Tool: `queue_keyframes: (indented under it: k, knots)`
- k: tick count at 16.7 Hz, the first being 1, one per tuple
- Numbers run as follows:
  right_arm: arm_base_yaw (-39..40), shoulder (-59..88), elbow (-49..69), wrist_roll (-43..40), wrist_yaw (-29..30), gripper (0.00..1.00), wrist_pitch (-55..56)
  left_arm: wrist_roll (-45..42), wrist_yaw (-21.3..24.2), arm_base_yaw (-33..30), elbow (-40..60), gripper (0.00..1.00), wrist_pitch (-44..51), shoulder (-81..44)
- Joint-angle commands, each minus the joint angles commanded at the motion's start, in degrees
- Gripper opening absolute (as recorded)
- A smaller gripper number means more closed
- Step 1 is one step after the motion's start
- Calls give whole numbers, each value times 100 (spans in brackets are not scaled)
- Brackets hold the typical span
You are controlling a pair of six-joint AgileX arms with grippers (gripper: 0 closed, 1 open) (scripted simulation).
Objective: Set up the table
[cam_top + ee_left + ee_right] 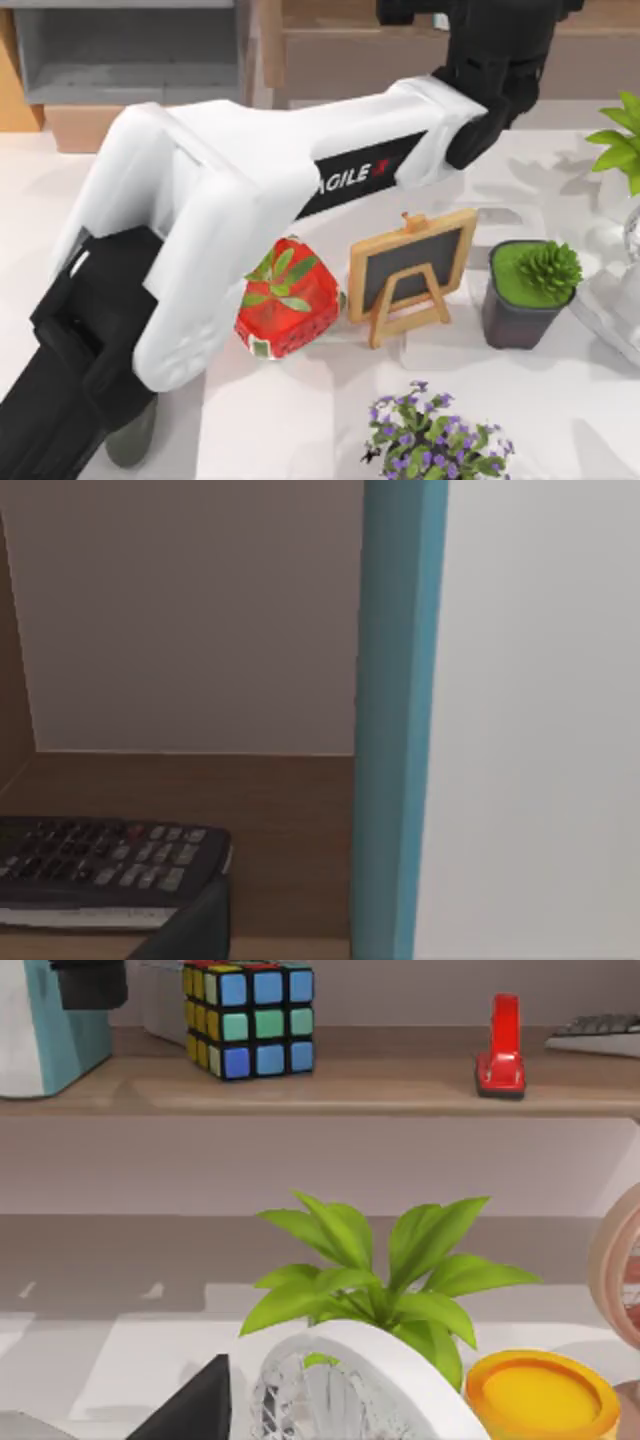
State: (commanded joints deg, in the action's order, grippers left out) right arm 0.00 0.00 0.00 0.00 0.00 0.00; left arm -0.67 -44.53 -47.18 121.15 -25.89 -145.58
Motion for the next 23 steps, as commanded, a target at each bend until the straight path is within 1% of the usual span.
queue_keyframes:
  k: [5,9,22,23]
  knots:
    - [0,0,0,0,0,100,0,9,64,61,362,100,178,-193]
    - [0,0,0,0,0,100,0,10,67,63,374,100,184,-199]
    - [0,0,0,0,0,100,0,10,67,63,374,2,184,-199]
    - [0,0,0,0,0,100,0,10,67,63,374,0,184,-199]
